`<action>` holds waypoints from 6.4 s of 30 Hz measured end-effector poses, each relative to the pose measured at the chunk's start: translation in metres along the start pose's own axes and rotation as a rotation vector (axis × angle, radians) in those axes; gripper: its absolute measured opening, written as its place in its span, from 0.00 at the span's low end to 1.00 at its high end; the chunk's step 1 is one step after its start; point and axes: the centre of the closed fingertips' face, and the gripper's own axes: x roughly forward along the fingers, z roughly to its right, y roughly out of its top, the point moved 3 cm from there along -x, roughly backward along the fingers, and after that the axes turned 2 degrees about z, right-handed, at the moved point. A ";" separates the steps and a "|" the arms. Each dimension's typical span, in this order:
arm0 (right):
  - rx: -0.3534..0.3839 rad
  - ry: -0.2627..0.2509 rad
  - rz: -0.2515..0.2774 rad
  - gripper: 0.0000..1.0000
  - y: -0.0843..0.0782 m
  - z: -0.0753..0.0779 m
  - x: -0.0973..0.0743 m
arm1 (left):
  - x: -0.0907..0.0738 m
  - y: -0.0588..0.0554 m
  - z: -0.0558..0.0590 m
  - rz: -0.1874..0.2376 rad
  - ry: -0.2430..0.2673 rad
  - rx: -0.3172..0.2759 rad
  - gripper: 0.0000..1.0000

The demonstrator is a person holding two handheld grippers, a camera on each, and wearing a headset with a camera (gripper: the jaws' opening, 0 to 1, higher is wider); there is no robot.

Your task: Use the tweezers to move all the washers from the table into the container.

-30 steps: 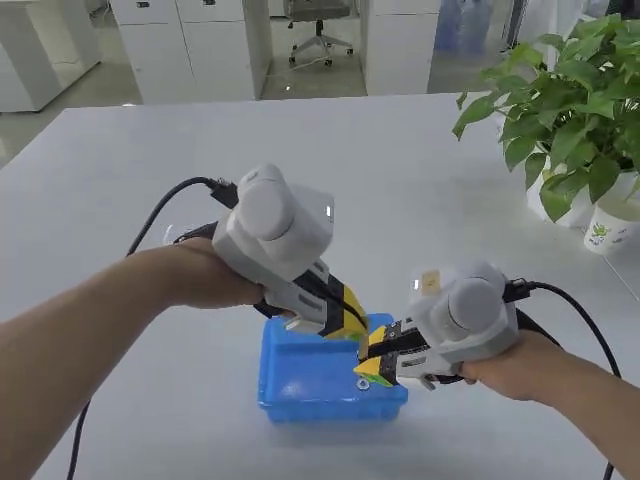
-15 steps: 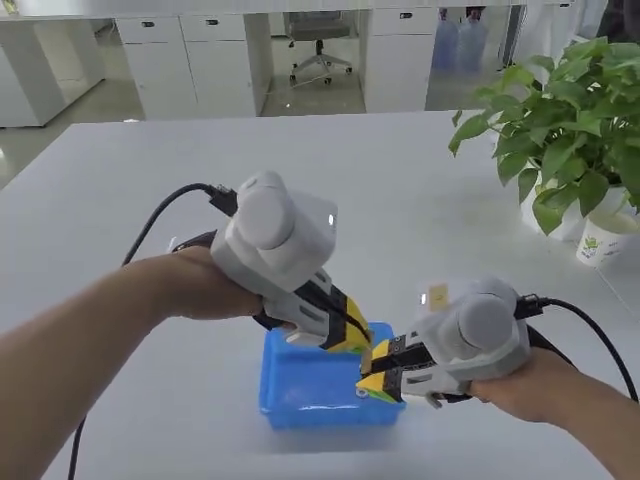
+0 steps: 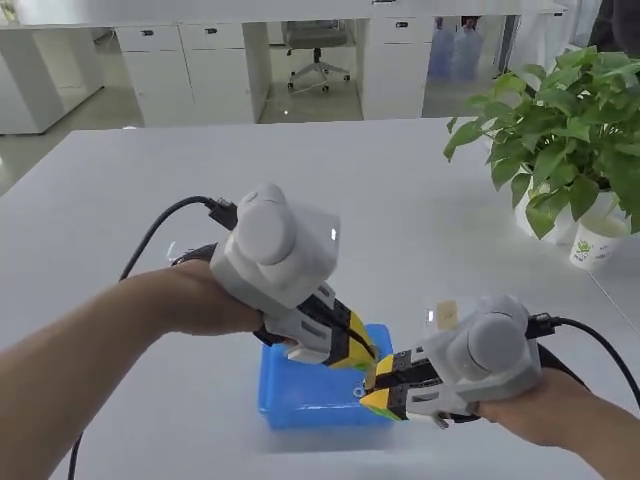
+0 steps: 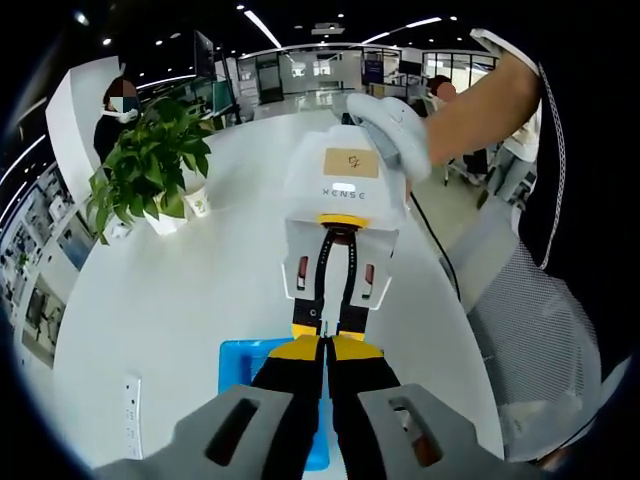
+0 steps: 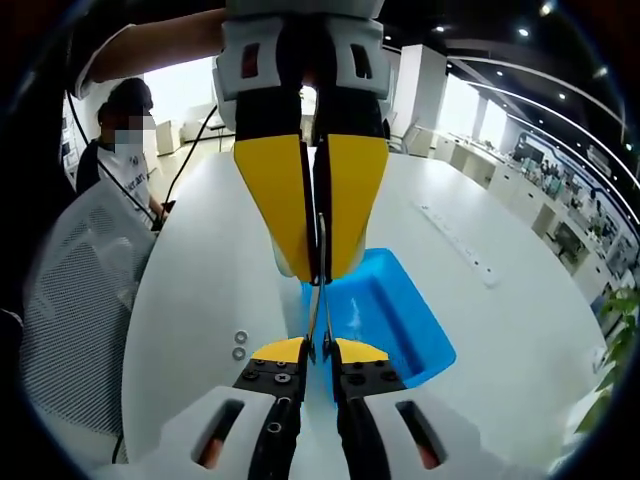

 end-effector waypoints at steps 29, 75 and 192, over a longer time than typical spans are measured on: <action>0.046 0.011 -0.015 0.12 -0.032 -0.046 0.003 | 0.028 -0.013 0.044 -0.007 -0.050 0.003 0.04; 0.031 0.037 -0.070 0.12 -0.064 -0.075 0.013 | 0.054 -0.033 0.074 -0.011 -0.073 -0.012 0.04; 0.058 0.059 -0.062 0.11 -0.014 -0.042 -0.011 | 0.008 0.004 0.041 0.054 -0.014 -0.051 0.04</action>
